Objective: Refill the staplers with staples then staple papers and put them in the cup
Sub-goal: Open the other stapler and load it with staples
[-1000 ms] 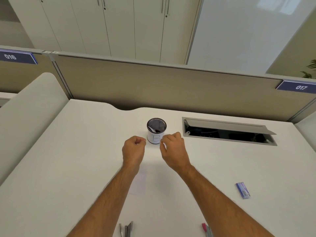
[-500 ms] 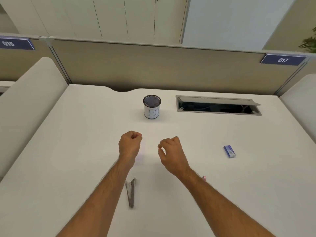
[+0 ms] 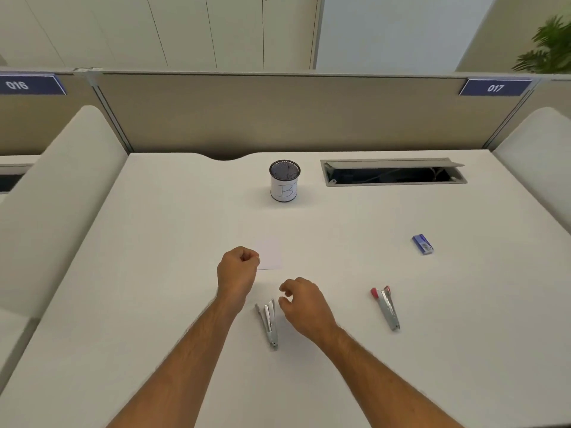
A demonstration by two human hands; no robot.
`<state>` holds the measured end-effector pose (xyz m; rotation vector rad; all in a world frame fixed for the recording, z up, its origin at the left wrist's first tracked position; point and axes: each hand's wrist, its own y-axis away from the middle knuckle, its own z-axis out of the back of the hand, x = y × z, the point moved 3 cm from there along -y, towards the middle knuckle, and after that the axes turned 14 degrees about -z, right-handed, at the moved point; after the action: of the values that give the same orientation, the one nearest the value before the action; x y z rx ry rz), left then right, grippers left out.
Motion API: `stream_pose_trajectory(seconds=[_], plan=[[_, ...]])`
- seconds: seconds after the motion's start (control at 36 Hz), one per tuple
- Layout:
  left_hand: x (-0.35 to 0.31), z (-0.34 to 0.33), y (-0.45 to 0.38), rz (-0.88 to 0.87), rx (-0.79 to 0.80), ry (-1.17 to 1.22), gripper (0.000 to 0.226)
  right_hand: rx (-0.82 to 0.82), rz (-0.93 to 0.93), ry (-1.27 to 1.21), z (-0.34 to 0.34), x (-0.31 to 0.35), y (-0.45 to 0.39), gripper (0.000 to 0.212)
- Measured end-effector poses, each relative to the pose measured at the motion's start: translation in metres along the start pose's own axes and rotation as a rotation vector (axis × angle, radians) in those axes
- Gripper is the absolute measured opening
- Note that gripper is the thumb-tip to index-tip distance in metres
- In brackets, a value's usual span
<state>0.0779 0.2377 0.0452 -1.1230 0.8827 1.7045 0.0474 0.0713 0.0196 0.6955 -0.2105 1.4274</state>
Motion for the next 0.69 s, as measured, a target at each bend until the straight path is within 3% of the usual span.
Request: stream_pose_trajectory(seconds=[0.31, 0.56, 0.69], plan=[[0.03, 0.018, 0.024, 0.063, 0.177, -0.137, 0.011, 0.056, -0.168, -0.043, -0.037, 0.012, 0.026, 0.06], [0.038, 0.016, 0.044, 0.073, 0.353, -0.303, 0.011, 0.026, -0.211, -0.016, -0.043, 0.016, 0.031, 0.05], [0.042, 0.01, 0.05, 0.055, 0.356, -0.323, 0.005, 0.009, -0.23, -0.037, -0.047, 0.018, 0.034, 0.037]])
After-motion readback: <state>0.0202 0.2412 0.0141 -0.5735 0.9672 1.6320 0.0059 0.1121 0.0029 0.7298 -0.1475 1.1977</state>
